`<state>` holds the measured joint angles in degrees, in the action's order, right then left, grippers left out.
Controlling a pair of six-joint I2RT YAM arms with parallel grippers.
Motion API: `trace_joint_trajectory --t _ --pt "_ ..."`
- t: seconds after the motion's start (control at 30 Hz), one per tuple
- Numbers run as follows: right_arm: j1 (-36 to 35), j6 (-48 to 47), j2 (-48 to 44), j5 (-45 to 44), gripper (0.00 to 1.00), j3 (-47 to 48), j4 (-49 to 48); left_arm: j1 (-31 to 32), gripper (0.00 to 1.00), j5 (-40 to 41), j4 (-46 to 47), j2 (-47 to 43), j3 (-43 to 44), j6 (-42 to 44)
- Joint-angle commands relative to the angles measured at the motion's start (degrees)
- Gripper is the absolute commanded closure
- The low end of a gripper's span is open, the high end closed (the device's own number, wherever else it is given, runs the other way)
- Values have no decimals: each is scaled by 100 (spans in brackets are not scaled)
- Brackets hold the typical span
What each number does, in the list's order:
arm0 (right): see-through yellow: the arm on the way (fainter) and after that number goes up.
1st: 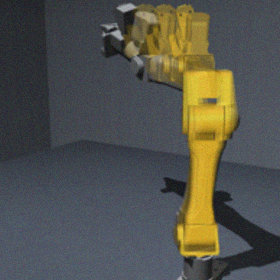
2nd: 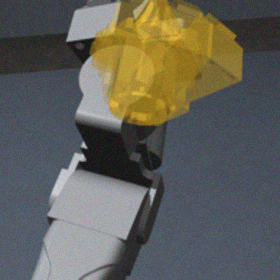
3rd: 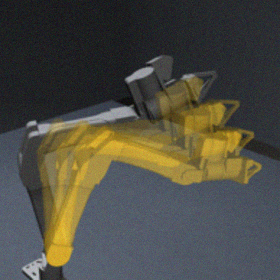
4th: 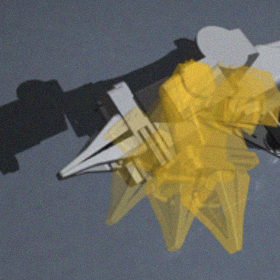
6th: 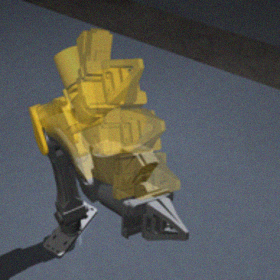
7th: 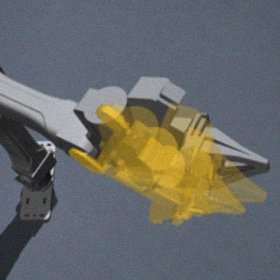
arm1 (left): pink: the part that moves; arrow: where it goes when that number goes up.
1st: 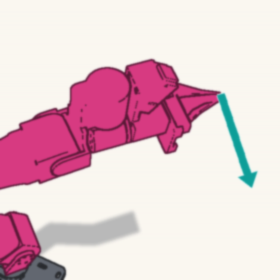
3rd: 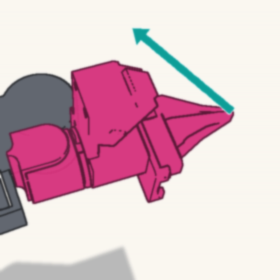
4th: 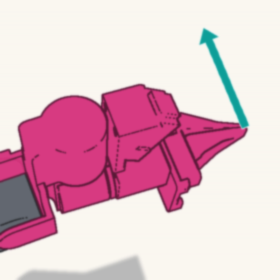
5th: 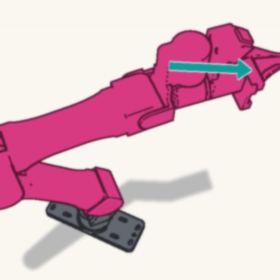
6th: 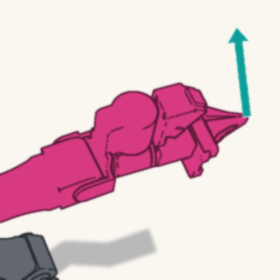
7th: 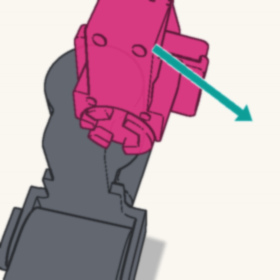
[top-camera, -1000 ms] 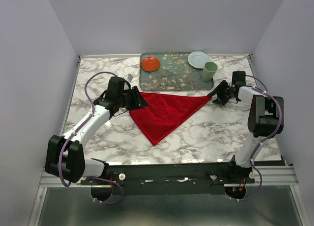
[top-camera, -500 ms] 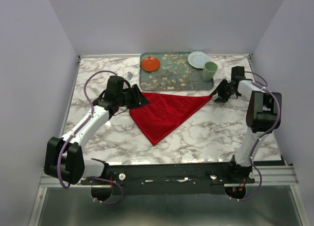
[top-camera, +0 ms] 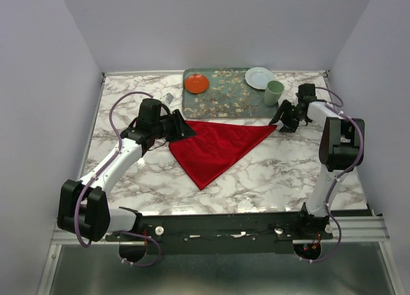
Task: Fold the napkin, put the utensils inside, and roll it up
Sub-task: Fold the napkin
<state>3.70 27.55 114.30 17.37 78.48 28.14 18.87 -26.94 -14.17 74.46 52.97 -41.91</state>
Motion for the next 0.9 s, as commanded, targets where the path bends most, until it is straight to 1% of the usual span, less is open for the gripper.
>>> trace_joint_trajectory --t 0.0,0.1,0.17,0.2,0.57,0.7,0.77,0.8,0.87 --pt "-28 -1022 -101 249 35 -210 -19 -6 53 -215 99 -98 47 -28" --pt "-63 -1173 4 4 41 -62 200 2 53 -233 125 -89 29 -28" --pt "-63 -1182 101 4 44 106 445 2 52 -242 143 -80 12 -28" --pt "-80 -1225 214 12 46 315 551 2 53 -250 152 -72 12 -28" --pt "-186 -1463 786 21 48 1266 1413 -6 52 -277 81 -107 20 25" --pt "-230 -1525 875 -49 56 1416 1580 -6 53 -268 55 -72 73 51" --pt "-230 -1525 848 -49 59 1398 1563 -6 52 -285 55 -37 90 60" --pt "-239 -1551 840 -40 64 1364 1537 -6 53 -286 55 -36 91 69" --pt "-239 -1560 804 -31 66 1302 1432 -6 52 -286 29 -36 91 86"
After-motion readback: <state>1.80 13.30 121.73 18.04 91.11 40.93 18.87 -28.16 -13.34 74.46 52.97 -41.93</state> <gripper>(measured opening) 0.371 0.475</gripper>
